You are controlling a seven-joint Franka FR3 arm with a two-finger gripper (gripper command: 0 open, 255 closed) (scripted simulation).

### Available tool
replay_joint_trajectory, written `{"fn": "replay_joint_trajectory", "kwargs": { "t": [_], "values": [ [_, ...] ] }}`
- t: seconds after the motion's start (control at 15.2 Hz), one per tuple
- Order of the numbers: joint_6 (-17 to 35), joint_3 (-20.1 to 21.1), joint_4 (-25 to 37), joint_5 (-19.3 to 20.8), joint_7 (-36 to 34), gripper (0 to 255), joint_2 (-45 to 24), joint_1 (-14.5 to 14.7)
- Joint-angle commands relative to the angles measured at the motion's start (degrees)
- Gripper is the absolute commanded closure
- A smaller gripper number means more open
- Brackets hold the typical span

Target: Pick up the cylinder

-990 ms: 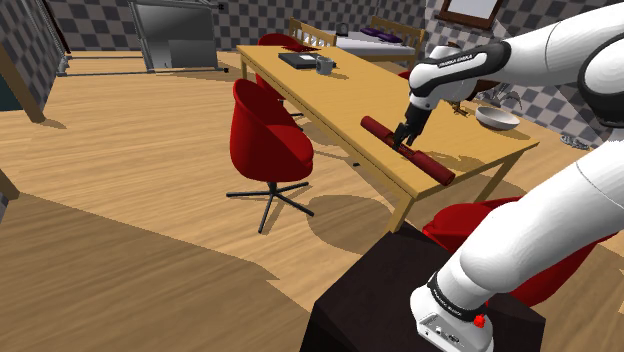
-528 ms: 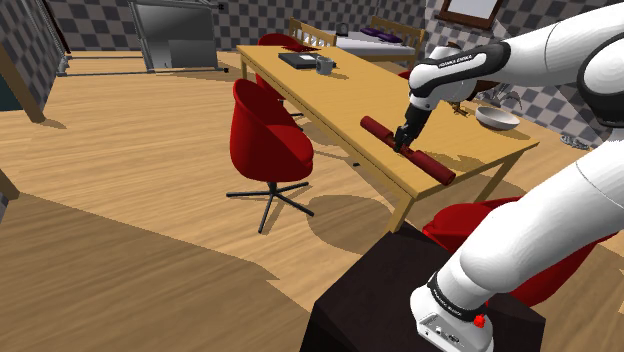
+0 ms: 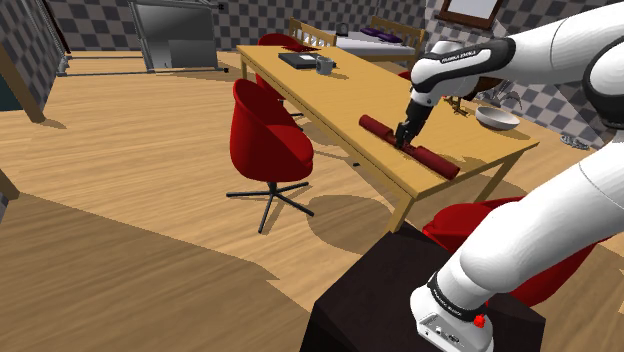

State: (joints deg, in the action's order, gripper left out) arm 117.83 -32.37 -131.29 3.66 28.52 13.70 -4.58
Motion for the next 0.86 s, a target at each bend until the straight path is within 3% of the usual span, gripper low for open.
{"fn": "replay_joint_trajectory", "kwargs": {
  "t": [0.0,0.79],
  "values": [
    [-1.8,0.1,1.2,0.3,-0.1,255,0.7,-0.1],
    [-9.8,1.3,7.2,0.9,-1.2,255,2.9,-0.1]
  ]
}}
